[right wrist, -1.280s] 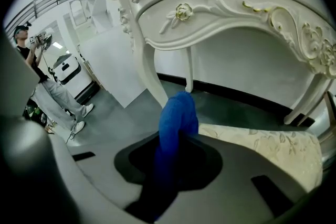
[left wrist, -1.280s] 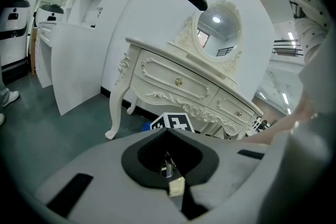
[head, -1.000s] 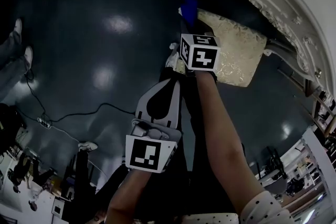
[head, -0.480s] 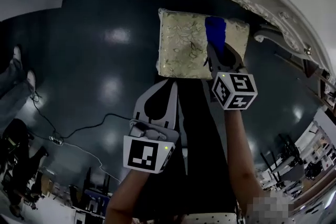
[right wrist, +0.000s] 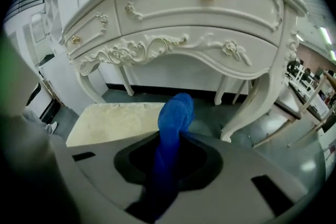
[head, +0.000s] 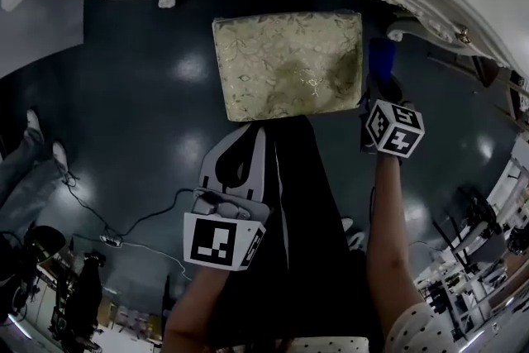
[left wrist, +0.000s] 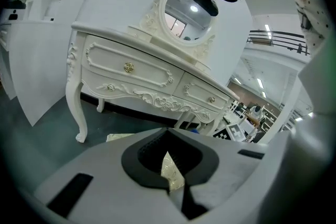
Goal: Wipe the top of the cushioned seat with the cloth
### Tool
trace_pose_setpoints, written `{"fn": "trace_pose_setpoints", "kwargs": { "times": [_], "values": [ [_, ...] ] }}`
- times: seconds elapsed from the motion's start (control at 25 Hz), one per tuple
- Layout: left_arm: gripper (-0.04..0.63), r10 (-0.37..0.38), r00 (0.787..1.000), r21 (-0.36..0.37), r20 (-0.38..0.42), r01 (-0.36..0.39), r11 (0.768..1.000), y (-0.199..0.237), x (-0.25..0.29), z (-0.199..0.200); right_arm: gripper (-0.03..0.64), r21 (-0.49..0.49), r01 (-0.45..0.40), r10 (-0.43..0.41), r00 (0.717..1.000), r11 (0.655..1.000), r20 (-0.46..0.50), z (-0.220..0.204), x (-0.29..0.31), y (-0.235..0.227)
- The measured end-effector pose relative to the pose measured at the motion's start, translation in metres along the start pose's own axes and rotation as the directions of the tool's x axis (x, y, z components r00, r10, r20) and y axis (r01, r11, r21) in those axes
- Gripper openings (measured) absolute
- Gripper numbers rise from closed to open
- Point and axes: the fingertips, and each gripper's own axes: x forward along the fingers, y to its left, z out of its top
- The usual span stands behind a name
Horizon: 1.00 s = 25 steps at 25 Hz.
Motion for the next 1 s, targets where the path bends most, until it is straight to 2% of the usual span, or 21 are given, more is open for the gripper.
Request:
{"fn": "trace_pose_setpoints", "kwargs": {
  "times": [0.16, 0.36, 0.68, 1.0],
  "values": [
    [-0.005, -0.012, 1.000, 0.013, -0.019, 0.012, 1.000, -0.010, 0.005, -0.005, 0.086, 0.038, 0.010, -0.008, 0.998, 0.999, -0.061, -0.021, 0.025, -0.013],
    [-0.005, -0.018, 0.999, 0.018, -0.040, 0.019, 1.000, -0.015, 0.008, -0.014, 0.086, 0.060, -0.010, 0.017, 0.992, 0.998, -0.122, -0.038, 0.046, -0.007],
    [-0.005, -0.002, 0.999, 0.007, -0.032, 0.002, 1.000, -0.017, 0.003, -0.018, 0.086, 0.004, -0.027, 0.027, 0.991, 1.000, -0.128, -0.037, 0.043, 0.003],
    [-0.005, 0.022, 1.000, -0.009, -0.005, -0.022, 1.000, -0.012, -0.003, -0.013, 0.086, -0.012, -0.022, 0.020, 0.992, 1.000, -0.127, -0.031, 0.039, 0.012]
  ]
}}
